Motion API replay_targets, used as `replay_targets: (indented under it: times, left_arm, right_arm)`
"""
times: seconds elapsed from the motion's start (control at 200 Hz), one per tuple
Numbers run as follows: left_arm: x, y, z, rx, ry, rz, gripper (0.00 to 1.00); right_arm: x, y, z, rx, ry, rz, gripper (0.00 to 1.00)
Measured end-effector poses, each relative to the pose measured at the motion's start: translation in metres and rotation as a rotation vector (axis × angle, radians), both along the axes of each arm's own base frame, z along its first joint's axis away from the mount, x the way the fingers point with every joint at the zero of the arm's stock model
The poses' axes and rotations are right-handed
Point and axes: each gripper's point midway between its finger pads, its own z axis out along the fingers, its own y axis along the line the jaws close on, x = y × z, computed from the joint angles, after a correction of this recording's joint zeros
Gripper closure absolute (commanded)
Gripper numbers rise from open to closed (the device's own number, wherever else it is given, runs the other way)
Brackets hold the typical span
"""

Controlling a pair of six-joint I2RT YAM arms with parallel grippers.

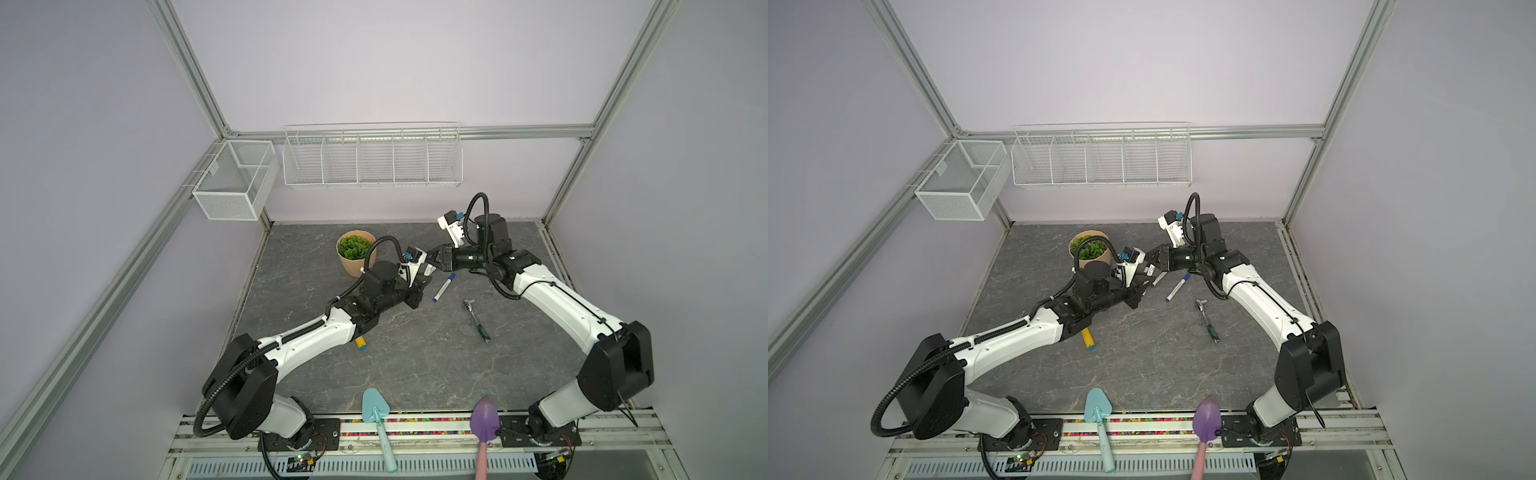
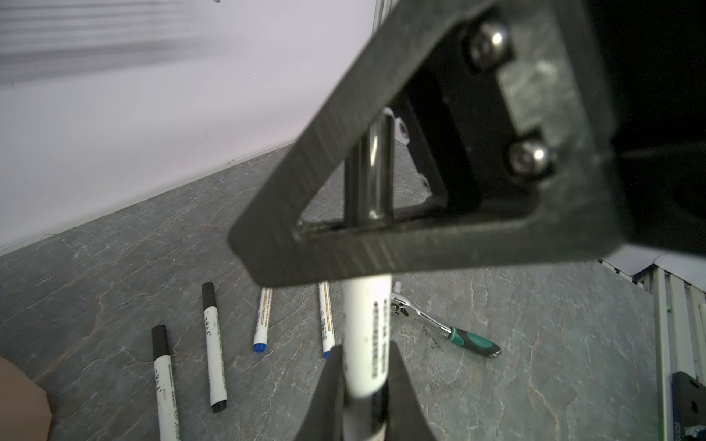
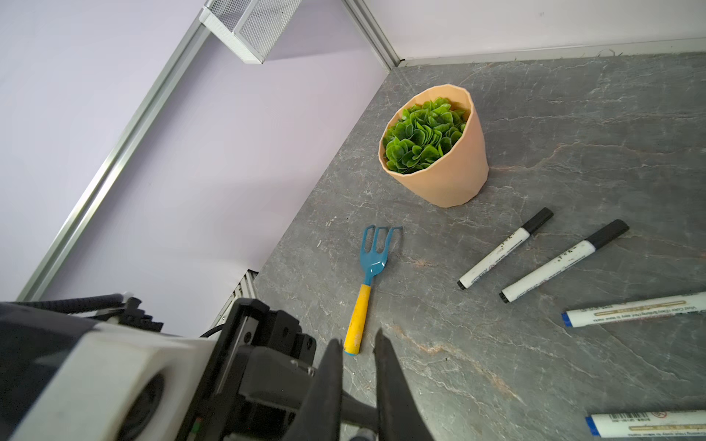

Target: Insert the pens into the pen caps

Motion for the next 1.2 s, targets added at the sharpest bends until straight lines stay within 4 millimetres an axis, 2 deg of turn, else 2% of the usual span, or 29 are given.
replay_targets:
  times: [0.33,0.485,0.585,0.75,0.86,0.895,1.035,1.105,1.2]
  left_arm:
    - [0.009,0.0,0.022,-0.085,-0.023,-0.019,1.0]
    - [0.007,-0.001,0.031,-0.143,-0.009,-0.034,1.0]
    - [-0.001,0.002,0.029,-0.183,-0.005,-0.043,1.0]
    - [-0.02,0.002,0.012,-0.214,0.016,-0.028,1.0]
    - [-0.026,0.001,0.005,-0.246,0.023,-0.019,1.0]
    - [-0.026,0.001,0.004,-0.251,0.019,-0.016,1.0]
    - [-0.027,-0.007,-0.006,-0.268,0.002,-0.041,1.0]
    - [-0.03,-0.014,-0.022,-0.254,0.021,-0.063,1.0]
    - [-0.031,-0.016,-0.057,-0.21,0.078,-0.062,1.0]
  right_arm:
    - [0.005,0.003,0.007,0.014,-0.045,-0.006,0.93]
    - [0.004,0.004,0.019,0.031,-0.064,0.0,0.93]
    - [-0.002,0.006,0.021,0.038,-0.045,0.025,0.93]
    - [-0.017,0.007,0.007,0.014,0.043,0.06,0.89]
    - [-0.02,0.008,0.001,-0.003,0.088,0.068,0.8]
    - [-0.019,0.009,0.001,-0.005,0.102,0.07,0.74]
    - [-0.013,0.015,0.017,0.031,0.136,0.07,0.49]
    - [-0.009,0.015,0.029,0.052,0.124,0.063,0.44]
    - [-0.006,0.012,0.041,0.072,0.1,0.048,0.42]
